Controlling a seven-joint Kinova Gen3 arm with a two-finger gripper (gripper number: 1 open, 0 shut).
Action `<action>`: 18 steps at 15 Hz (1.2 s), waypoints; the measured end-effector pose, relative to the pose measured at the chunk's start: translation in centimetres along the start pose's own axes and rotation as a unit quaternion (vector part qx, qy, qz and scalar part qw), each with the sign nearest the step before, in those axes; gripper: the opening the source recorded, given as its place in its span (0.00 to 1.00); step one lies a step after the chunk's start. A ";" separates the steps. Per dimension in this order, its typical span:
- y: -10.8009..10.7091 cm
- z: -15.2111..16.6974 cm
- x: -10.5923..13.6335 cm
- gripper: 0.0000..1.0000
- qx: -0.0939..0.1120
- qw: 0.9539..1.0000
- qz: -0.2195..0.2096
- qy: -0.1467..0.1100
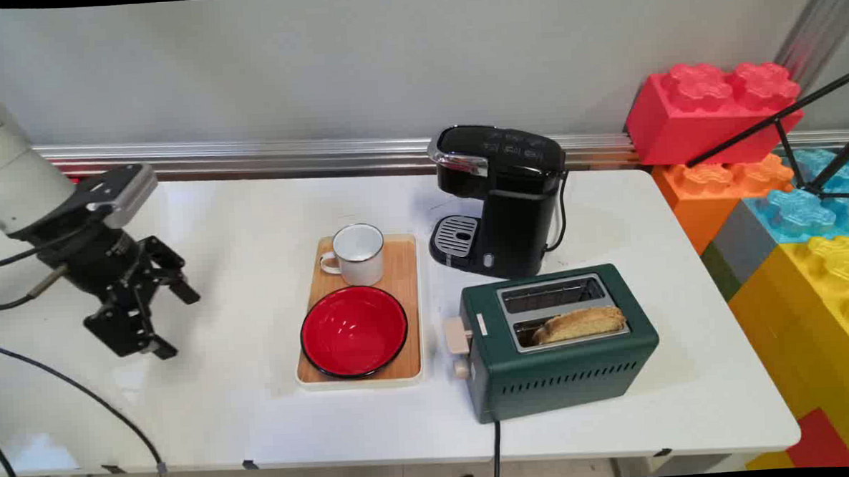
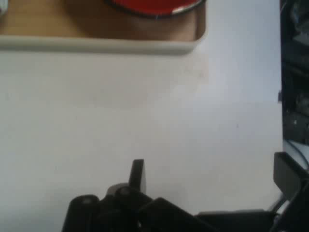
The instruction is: Press the toaster switch
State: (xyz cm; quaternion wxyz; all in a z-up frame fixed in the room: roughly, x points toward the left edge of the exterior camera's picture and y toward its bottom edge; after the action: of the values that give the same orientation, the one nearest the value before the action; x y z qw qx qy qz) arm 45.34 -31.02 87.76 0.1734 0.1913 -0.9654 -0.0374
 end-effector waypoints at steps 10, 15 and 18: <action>2.2 -0.2 7.5 1.00 -0.004 0.995 0.004 0.104; 3.2 -1.1 10.7 1.00 -0.003 0.990 0.010 0.144; 3.5 -1.4 11.4 0.00 -0.004 0.989 0.014 0.149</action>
State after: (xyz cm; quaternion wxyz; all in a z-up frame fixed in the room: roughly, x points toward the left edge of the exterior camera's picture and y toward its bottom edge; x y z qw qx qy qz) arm 34.72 -32.15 93.16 0.3163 0.1803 -0.9313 -0.0096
